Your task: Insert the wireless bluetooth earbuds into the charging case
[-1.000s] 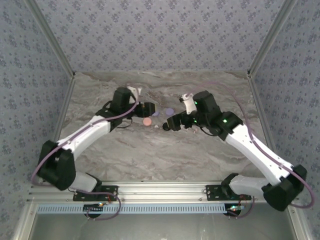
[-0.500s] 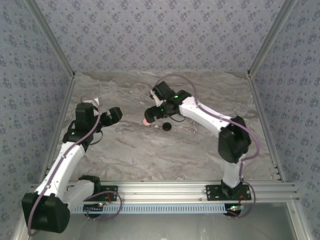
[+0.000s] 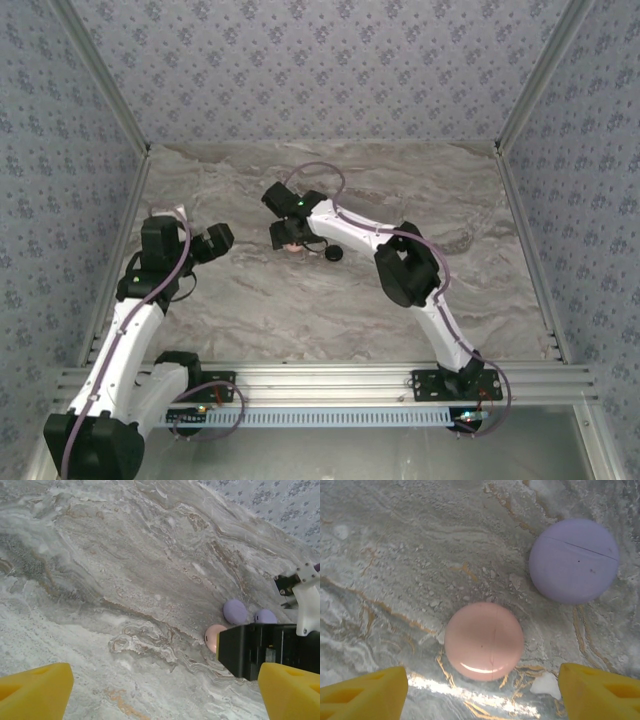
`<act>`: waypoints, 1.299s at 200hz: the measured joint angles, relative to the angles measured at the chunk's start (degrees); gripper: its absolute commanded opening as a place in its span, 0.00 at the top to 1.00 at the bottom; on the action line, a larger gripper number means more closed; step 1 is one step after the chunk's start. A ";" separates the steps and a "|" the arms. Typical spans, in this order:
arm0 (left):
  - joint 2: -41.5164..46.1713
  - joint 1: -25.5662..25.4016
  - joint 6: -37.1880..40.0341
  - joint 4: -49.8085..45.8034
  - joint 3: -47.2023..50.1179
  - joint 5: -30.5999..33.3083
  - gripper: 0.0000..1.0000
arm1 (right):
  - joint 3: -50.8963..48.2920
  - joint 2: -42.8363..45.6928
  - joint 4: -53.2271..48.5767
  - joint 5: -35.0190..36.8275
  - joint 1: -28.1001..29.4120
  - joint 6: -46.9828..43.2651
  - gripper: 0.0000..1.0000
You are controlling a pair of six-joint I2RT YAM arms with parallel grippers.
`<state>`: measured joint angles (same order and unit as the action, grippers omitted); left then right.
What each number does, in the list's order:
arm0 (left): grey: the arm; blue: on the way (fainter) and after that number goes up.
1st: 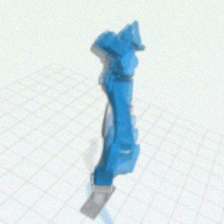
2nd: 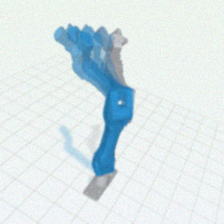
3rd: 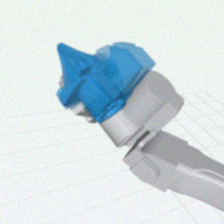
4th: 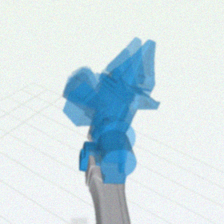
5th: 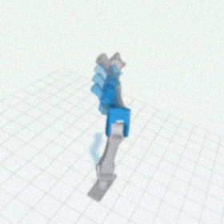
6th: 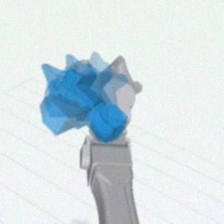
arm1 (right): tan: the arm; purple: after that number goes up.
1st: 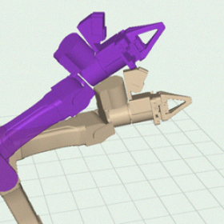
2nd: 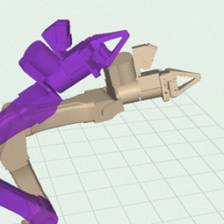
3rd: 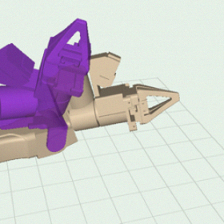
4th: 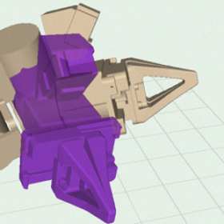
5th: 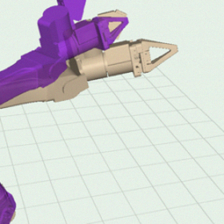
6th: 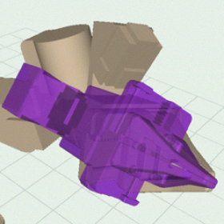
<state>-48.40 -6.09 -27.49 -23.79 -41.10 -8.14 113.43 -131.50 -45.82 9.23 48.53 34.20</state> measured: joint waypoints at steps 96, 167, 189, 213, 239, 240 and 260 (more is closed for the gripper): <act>-0.02 0.09 0.46 -1.11 0.70 -0.46 0.04 | 5.66 -7.37 -3.21 1.68 0.15 3.39 0.34; -0.02 0.46 0.48 -1.11 1.03 -1.07 0.03 | 9.53 -9.64 -5.84 2.84 0.55 2.40 0.52; -0.02 0.52 0.50 -1.11 1.14 -1.42 0.03 | 9.51 -9.62 -5.64 3.26 0.74 1.29 0.53; 0.00 0.52 0.85 -1.11 1.16 -2.36 0.04 | 5.27 -7.21 -2.27 3.91 1.01 -1.95 0.53; 0.31 0.59 1.36 -1.03 1.18 -4.00 0.05 | -5.20 0.04 3.39 3.76 1.53 -6.71 0.54; 0.33 0.59 1.36 -1.03 1.20 -4.11 0.05 | -5.88 0.57 3.69 3.72 1.57 -6.99 0.54; 1.03 0.85 1.53 -0.20 1.20 -6.51 0.07 | -14.34 8.96 8.94 3.26 2.12 -11.91 0.54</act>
<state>-47.37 -5.23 -25.96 -23.99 -39.90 -14.66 99.09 -122.54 -36.88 12.49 50.65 22.28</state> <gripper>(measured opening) 0.944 0.481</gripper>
